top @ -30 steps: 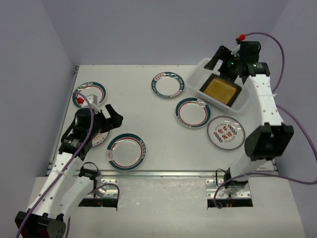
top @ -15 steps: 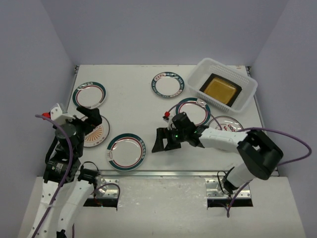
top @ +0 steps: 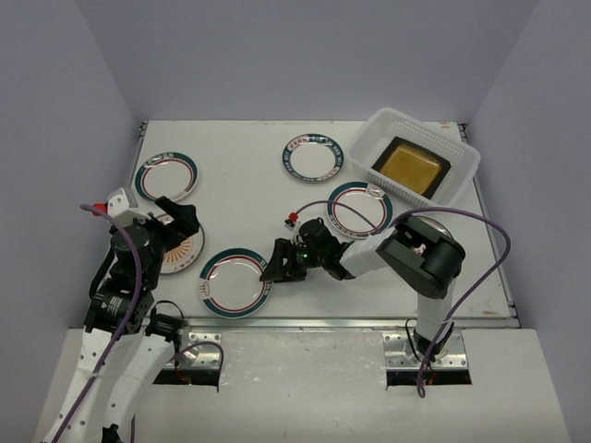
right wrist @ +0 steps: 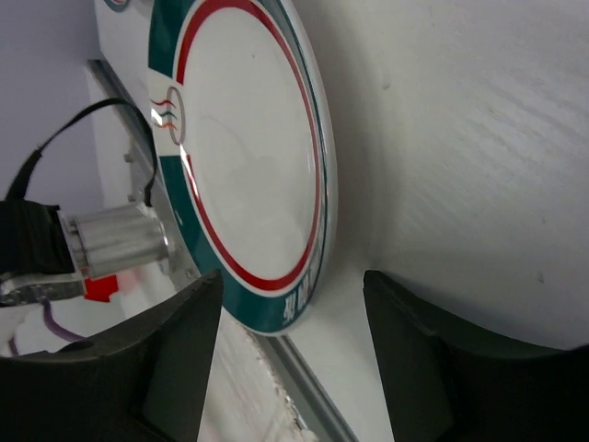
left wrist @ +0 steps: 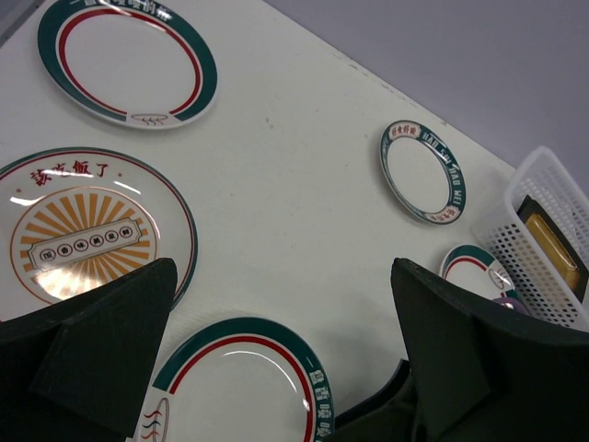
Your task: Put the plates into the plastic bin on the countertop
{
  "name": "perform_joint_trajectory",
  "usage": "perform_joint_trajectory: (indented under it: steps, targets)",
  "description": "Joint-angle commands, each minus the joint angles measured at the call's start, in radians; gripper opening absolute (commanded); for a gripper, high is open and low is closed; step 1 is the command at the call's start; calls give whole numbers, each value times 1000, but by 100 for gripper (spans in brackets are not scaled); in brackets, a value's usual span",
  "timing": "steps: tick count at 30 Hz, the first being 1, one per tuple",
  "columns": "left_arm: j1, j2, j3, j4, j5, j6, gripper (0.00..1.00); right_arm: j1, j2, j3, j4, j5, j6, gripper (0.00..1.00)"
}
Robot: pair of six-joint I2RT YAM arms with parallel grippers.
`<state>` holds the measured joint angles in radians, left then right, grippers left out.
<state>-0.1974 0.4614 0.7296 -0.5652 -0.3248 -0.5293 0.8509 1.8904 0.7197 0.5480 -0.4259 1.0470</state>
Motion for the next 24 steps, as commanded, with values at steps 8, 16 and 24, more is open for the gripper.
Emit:
perform_joint_trajectory:
  steps: [8, 16, 24]
  targets:
    - [-10, -20, -10, 53, 43, 25, 100, 11, 164, 51, 38, 95, 79, 7]
    - [-11, -28, -9, 53, 37, 29, 100, -21, -31, -24, 39, 58, 90, 0]
    - [-17, -47, -10, 51, 40, 29, 100, -401, -512, 56, -431, 23, -99, 0]
